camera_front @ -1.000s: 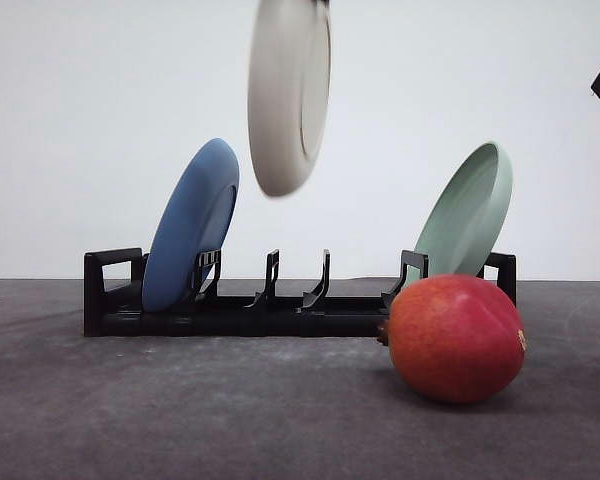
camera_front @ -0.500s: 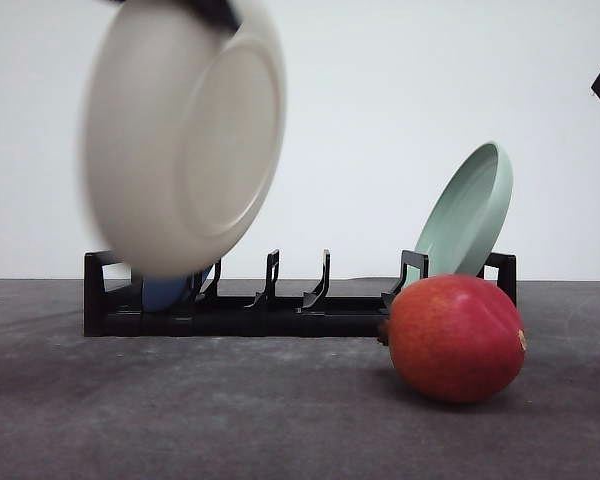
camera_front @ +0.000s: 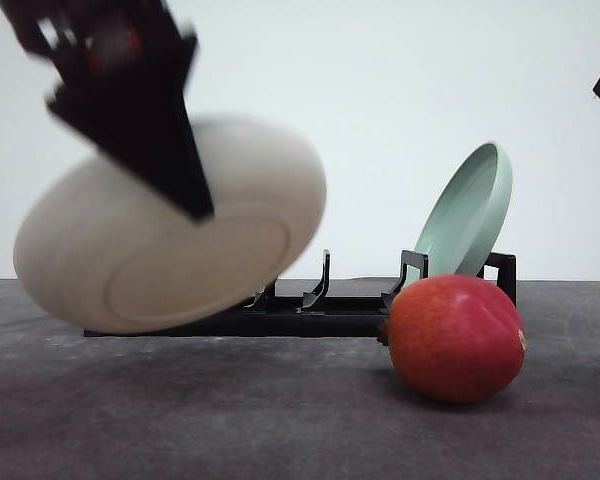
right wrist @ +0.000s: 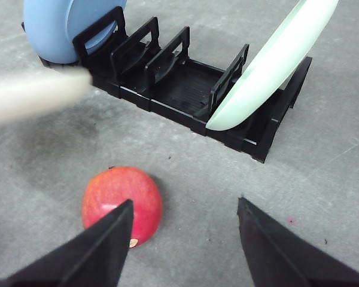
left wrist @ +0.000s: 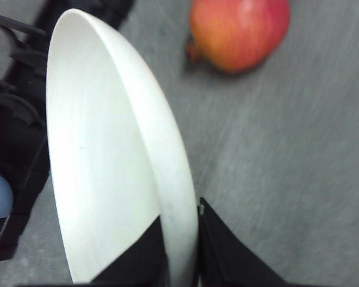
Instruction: Place pomegranate in white plate
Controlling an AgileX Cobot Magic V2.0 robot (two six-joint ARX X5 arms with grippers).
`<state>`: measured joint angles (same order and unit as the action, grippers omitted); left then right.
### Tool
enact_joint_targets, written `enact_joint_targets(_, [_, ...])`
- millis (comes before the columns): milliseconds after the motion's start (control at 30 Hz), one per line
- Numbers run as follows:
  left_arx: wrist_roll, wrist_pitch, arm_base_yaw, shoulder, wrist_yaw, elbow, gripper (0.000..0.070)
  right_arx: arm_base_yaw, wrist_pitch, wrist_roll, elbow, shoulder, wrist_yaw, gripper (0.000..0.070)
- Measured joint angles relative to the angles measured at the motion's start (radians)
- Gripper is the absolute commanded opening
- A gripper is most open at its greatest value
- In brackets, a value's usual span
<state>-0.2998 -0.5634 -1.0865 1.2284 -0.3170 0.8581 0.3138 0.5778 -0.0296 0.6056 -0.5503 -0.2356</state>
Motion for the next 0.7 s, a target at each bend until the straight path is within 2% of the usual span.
enact_joint_targets(133, [-0.05,0.02,-0.022,0.114,-0.052,0.0,0.0003,0.0,0.001,0.0,0.0,0.0,0.0,0.0348])
enact_joint_targets(400, [-0.079,0.042,-0.062,0.259,-0.116,0.001,0.0009,0.0,0.001,0.0,0.0,0.0,0.0,0.0348])
enact_joint_targets(500, [-0.074,0.044,-0.068,0.277,-0.122,0.001,0.0093,0.0,0.002,0.0,0.0,0.0,0.0,0.0348])
enact_joint_targets(633, [-0.043,0.031,-0.07,0.285,-0.096,0.001,0.0254,0.0,0.003,0.0,0.0,0.0,0.0,0.0348])
enact_joint_targets(700, [-0.024,0.03,-0.072,0.286,-0.081,0.001,0.0286,0.0,0.004,0.0,0.0,0.0,0.0,0.0348])
